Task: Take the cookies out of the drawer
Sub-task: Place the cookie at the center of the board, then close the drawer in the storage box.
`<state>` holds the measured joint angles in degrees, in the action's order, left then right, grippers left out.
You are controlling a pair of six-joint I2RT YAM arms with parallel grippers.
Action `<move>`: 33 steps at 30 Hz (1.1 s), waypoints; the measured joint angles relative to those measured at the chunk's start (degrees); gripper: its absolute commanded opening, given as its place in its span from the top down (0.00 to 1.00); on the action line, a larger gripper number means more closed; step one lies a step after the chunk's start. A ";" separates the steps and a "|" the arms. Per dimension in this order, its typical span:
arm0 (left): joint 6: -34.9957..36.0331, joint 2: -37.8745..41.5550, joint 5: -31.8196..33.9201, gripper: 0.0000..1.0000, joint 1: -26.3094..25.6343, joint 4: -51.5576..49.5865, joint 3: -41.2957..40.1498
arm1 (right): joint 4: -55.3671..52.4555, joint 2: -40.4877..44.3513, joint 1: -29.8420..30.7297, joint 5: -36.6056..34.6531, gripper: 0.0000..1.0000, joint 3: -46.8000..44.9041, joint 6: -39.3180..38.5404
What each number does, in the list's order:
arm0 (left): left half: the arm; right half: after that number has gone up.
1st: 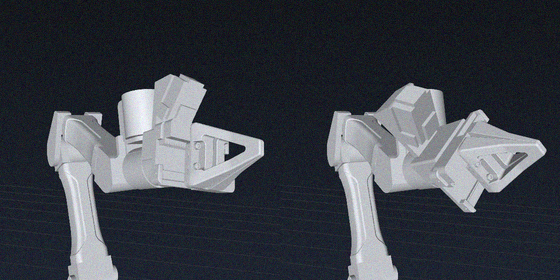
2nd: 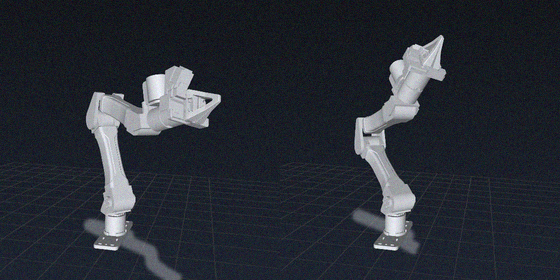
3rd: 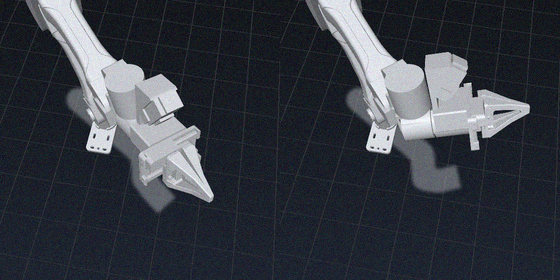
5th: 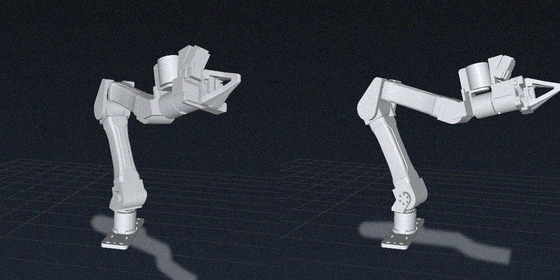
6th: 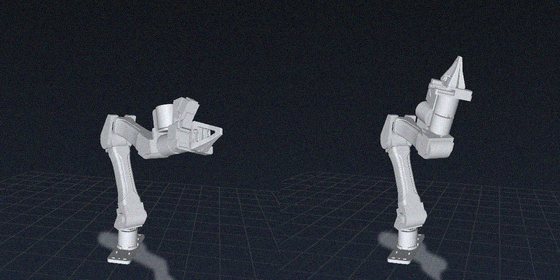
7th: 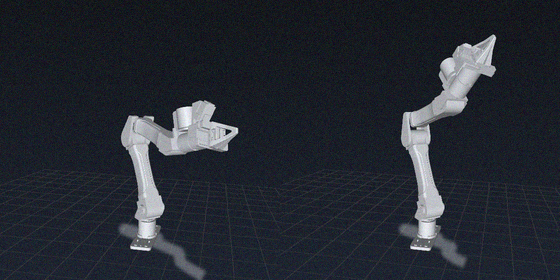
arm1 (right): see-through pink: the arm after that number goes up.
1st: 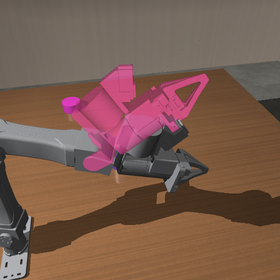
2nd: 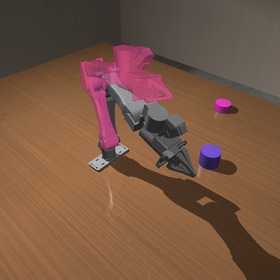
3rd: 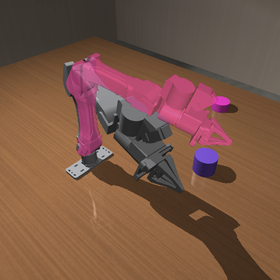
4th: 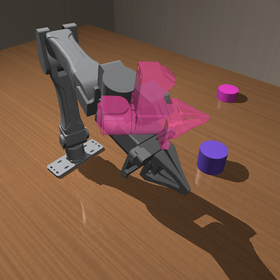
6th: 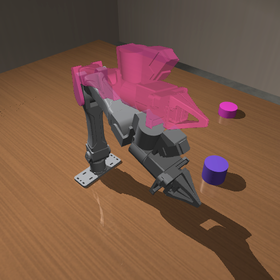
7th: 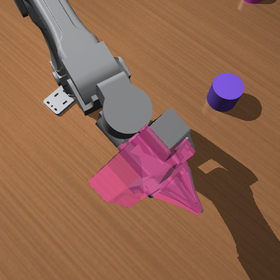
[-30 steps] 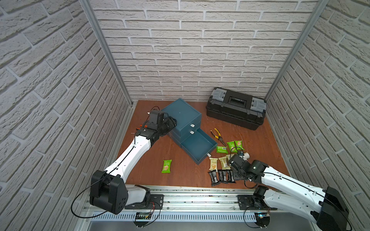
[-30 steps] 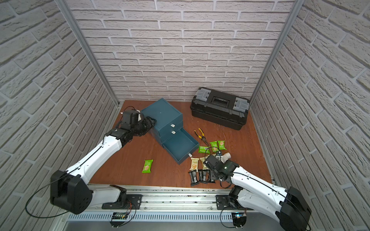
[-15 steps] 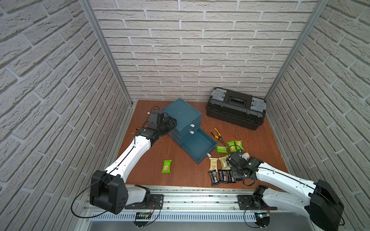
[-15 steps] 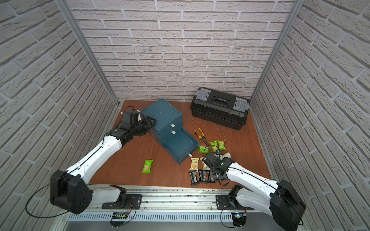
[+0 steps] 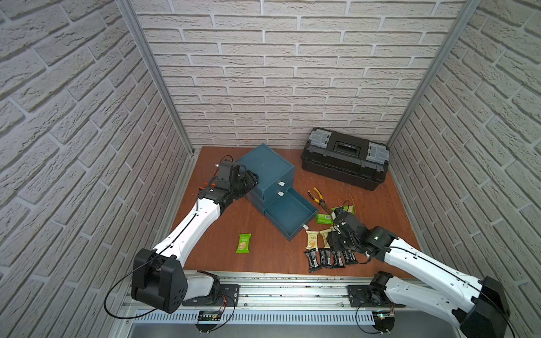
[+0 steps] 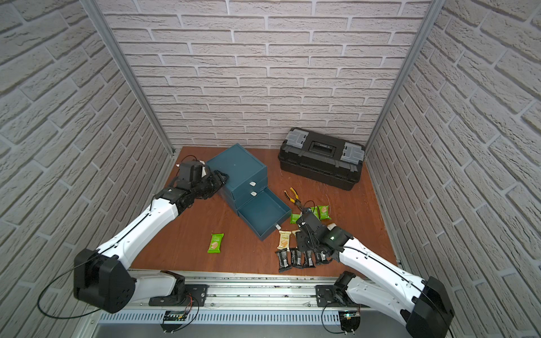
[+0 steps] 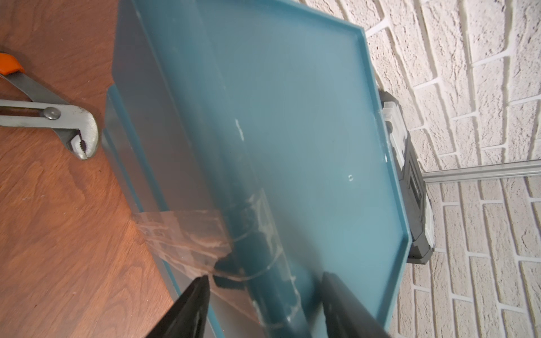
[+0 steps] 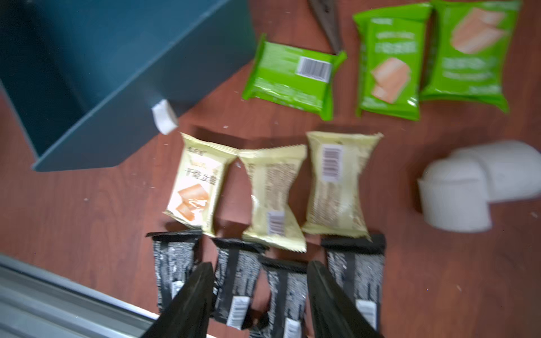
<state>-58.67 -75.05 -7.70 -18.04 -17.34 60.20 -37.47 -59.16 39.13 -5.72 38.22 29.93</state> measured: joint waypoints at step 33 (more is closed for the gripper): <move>-0.04 -0.28 -0.26 0.36 0.04 0.28 0.04 | 38.12 -34.71 0.00 3.39 0.52 8.31 -12.55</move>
<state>-58.72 -75.33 -7.97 -18.00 -17.06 60.25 0.64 -93.86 39.13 -2.33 46.52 17.39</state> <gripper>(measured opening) 0.641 0.487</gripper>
